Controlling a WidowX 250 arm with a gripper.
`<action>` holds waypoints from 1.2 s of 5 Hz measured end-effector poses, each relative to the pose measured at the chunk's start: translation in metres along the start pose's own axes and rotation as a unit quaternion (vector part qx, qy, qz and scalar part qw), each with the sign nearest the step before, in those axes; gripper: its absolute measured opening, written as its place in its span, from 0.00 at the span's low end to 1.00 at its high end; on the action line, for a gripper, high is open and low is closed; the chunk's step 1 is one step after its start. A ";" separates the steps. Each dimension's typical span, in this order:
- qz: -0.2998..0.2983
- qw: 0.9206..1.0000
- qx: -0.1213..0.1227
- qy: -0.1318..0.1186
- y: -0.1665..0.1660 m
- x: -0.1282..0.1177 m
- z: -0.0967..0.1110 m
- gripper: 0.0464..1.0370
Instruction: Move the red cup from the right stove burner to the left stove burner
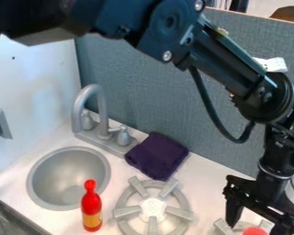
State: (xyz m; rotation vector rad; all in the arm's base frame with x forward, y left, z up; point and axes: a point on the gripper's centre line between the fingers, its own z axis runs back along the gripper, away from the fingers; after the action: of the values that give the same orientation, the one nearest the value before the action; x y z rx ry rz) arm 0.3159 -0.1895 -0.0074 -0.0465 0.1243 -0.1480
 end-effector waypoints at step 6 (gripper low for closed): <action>0.081 0.994 0.061 0.040 -0.021 0.029 -0.035 0.97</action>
State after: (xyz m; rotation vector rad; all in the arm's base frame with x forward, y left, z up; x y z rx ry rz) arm 0.3368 -0.2156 -0.0443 0.0914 0.1978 0.0047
